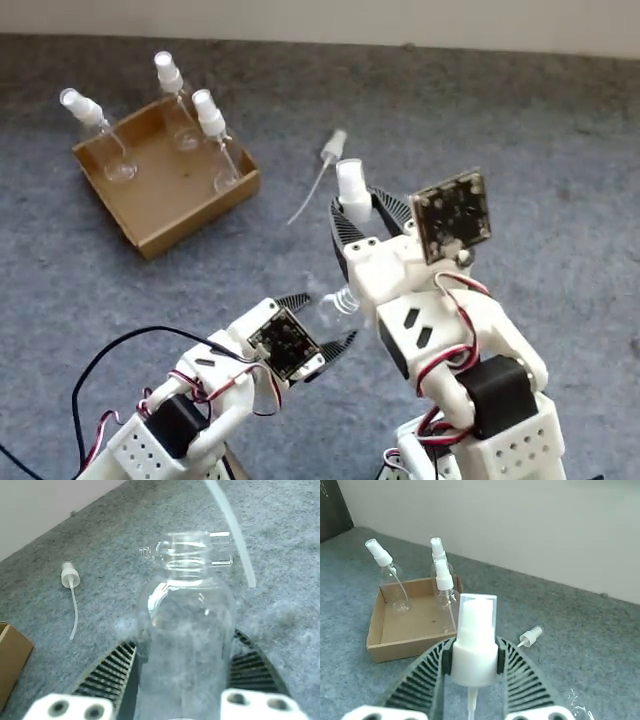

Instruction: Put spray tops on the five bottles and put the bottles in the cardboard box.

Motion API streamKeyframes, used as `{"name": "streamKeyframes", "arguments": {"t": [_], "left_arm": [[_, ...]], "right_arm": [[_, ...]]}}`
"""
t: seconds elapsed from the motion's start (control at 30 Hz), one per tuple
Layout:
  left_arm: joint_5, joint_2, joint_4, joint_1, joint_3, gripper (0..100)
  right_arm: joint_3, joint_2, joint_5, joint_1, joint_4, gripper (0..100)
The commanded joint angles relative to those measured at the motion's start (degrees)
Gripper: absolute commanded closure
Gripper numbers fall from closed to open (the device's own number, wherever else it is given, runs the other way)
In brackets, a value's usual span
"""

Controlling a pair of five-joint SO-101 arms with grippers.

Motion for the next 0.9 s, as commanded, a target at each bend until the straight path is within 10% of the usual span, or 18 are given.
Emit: {"name": "streamKeyframes", "arguments": {"t": [0.0,0.87], "left_arm": [[0.9,-0.5,-1.7,-0.6,1.2,91],[0.9,-0.5,-1.5,-0.7,1.2,91]], "right_arm": [[0.2,-0.7,-0.5,-0.6,-1.4,98.8],[-7.5,-0.7,-0.1,-0.2,-8.9,98.8]]}}
